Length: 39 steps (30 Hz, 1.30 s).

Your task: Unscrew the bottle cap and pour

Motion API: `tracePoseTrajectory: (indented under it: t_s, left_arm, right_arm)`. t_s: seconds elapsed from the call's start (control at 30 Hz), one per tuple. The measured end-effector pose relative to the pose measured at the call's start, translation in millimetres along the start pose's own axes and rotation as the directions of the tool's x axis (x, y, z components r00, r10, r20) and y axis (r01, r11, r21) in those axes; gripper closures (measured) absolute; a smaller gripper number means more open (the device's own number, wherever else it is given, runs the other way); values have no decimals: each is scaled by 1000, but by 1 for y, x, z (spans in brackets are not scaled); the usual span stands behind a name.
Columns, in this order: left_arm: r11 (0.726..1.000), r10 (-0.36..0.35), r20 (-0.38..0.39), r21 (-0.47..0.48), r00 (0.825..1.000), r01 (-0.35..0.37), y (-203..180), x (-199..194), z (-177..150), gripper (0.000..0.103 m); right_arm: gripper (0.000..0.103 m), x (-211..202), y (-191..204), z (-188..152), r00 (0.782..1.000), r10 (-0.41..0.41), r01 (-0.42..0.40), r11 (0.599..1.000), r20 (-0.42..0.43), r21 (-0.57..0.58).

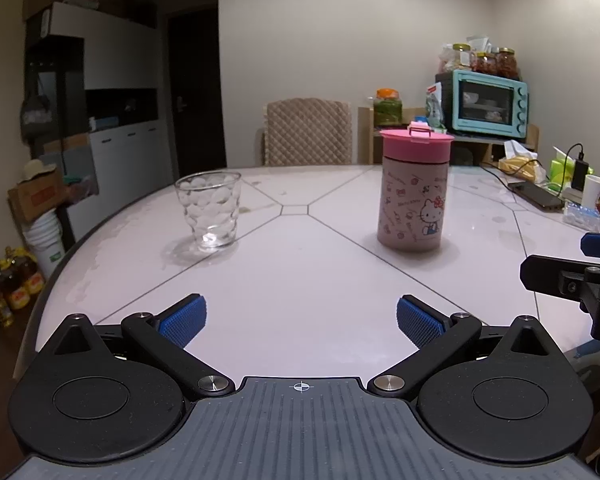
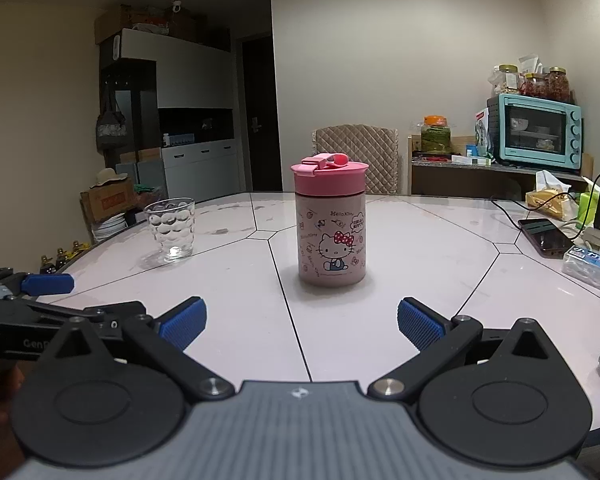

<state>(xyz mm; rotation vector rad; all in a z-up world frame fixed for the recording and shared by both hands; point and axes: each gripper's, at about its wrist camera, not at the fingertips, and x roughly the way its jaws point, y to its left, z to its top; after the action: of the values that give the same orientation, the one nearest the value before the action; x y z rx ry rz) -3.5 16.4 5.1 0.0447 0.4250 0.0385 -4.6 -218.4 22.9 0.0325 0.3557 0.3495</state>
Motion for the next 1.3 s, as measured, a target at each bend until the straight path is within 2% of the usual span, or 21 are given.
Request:
tracePoseTrajectory:
  t_s: [1.3]
  left_arm:
    - [1000,1,5,10,1000,-1,-3,-3,-1,0]
  right_arm:
    - [0,5,-5,1,1000,-13,13,1000,2,11]
